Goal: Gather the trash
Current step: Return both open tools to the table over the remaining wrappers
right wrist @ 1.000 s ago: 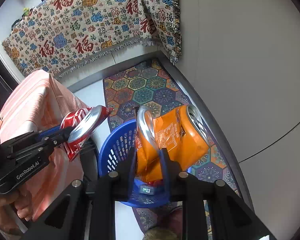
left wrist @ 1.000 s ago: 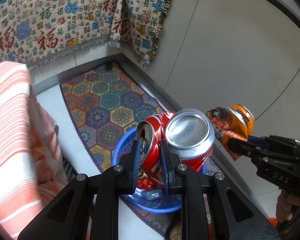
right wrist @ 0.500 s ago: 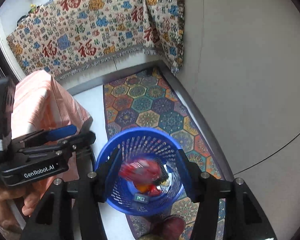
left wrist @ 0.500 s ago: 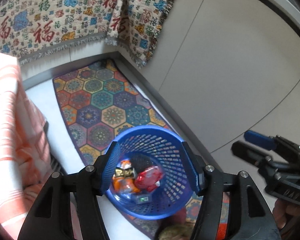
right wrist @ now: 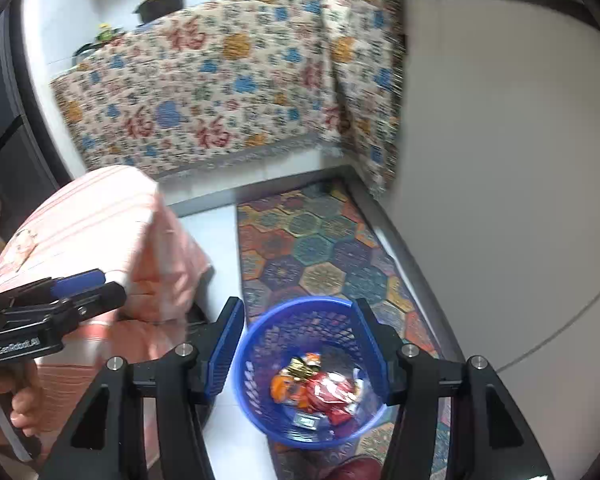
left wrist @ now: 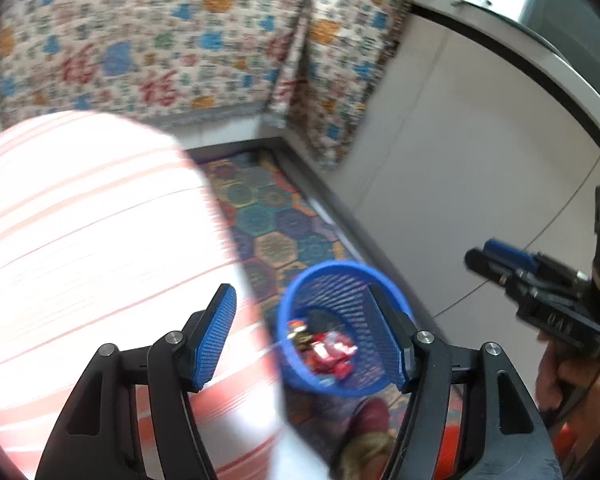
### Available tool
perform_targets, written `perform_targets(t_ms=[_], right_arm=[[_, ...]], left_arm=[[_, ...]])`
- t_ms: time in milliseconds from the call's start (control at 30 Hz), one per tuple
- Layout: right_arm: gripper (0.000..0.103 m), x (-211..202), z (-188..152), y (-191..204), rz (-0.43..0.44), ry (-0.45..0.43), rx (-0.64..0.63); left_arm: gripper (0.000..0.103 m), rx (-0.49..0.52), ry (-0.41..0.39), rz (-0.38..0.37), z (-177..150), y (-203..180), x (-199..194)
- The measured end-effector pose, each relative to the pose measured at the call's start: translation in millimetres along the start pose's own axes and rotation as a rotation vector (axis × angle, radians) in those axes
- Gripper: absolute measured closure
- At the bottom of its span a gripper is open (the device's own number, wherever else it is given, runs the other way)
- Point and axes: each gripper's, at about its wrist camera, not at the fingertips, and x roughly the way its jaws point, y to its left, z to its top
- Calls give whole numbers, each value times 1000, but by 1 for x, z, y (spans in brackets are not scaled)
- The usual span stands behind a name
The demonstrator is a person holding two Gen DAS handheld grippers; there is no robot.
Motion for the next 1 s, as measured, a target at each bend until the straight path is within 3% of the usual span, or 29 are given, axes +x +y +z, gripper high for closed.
perform_targets(t_ms=[400,600,700,800,900,1000], right_arm=[[46,9,6,174,192,3,-254],[46,26,-8,258,290,49,-354],[46,33,-17,293,314,71,-397],[46,42,-23,324,326,94,-435],[46,46,-31,350,326,102,-483],[44,53,-37,372,325,124,-497]], left_arm=[[34,-104,8,338,-65,163,-73],[31,-122,10,432,-79,225,-102],[17,-144,13,459,-80,254,-111],[12,-185,11,490,-82,287,-121],[0,-217,24,523,-80,318,-126],[0,-219,27,521,-76,341,-129]])
